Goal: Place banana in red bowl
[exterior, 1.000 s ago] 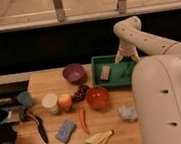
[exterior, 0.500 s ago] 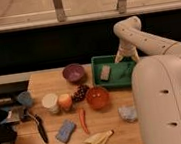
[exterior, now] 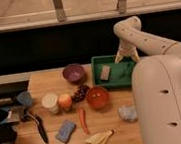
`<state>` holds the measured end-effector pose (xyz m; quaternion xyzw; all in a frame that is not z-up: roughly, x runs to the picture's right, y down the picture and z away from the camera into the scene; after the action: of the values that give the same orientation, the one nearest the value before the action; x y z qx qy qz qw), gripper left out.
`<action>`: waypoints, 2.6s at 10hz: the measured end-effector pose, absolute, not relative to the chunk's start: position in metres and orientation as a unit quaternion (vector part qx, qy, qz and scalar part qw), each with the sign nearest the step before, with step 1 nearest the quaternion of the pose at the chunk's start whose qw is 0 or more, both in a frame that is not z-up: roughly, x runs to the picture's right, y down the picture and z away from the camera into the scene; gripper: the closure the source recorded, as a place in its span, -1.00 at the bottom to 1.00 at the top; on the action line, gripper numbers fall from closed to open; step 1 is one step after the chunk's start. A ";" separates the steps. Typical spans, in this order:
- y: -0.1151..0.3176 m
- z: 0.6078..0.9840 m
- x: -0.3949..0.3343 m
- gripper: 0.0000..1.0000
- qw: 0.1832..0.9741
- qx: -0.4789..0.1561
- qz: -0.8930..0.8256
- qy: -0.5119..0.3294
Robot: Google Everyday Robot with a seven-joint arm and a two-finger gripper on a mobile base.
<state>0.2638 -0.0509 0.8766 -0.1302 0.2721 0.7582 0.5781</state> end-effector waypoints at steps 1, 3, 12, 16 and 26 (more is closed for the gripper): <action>-0.051 0.877 0.264 -0.60 0.578 -0.130 0.758 0.272; -0.051 0.877 0.264 -0.60 0.578 -0.130 0.758 0.272; -0.051 0.877 0.264 -0.60 0.578 -0.130 0.758 0.272; -0.051 0.877 0.255 -0.60 0.594 -0.152 0.742 0.272; 0.074 0.780 0.165 -0.60 0.615 -0.297 0.675 0.281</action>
<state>0.1651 0.0738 0.7797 -0.2971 0.2806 0.6747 0.6146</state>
